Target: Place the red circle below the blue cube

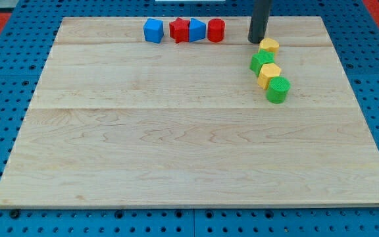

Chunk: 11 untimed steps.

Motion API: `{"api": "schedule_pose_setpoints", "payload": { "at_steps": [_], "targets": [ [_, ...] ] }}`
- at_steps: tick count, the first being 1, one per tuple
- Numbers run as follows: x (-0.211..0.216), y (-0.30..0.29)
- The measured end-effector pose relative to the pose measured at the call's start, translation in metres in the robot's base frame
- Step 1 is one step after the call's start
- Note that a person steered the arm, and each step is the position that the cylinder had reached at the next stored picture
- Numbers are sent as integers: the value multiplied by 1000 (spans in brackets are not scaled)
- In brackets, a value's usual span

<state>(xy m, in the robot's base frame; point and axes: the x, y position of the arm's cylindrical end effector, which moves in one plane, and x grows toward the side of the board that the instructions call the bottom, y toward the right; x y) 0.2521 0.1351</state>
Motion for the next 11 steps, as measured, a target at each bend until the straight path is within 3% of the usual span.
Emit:
{"api": "schedule_pose_setpoints", "payload": {
  "at_steps": [2, 3, 5, 6, 9, 10, 11],
  "targets": [
    [-48, -27],
    [-33, -70],
    [37, -81],
    [49, -81],
    [51, -182],
    [49, -165],
    [24, -87]
  ]
}}
